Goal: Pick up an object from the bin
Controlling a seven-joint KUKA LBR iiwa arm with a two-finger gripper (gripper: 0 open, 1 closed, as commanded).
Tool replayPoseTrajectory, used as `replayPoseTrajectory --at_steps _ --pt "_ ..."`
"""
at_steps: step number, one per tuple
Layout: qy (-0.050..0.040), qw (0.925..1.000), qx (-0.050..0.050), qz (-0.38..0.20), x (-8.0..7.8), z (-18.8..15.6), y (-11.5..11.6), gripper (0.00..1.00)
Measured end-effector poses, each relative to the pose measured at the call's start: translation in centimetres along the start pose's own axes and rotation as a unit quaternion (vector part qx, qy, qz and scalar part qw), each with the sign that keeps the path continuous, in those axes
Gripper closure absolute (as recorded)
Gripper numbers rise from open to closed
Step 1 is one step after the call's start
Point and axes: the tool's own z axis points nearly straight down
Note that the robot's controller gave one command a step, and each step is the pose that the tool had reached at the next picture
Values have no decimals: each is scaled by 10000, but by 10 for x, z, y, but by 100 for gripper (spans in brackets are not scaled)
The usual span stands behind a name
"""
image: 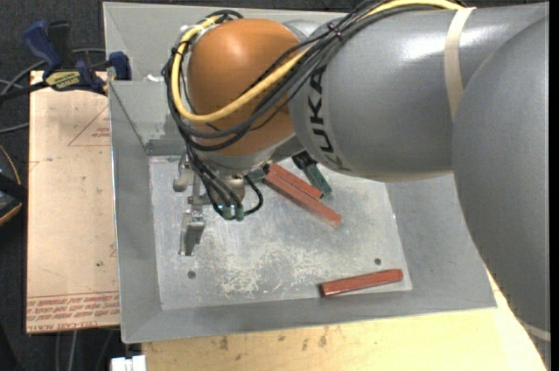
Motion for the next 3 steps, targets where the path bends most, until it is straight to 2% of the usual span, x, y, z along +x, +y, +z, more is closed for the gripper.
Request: replayPoseTrajectory --at_steps 1,2,3 --pt "-38 10000 -8 19 -2 -4 -1 0" --pt "-71 9999 -23 -70 -18 48 -14 0" --pt "-124 9956 -56 924 -43 138 -61 100"
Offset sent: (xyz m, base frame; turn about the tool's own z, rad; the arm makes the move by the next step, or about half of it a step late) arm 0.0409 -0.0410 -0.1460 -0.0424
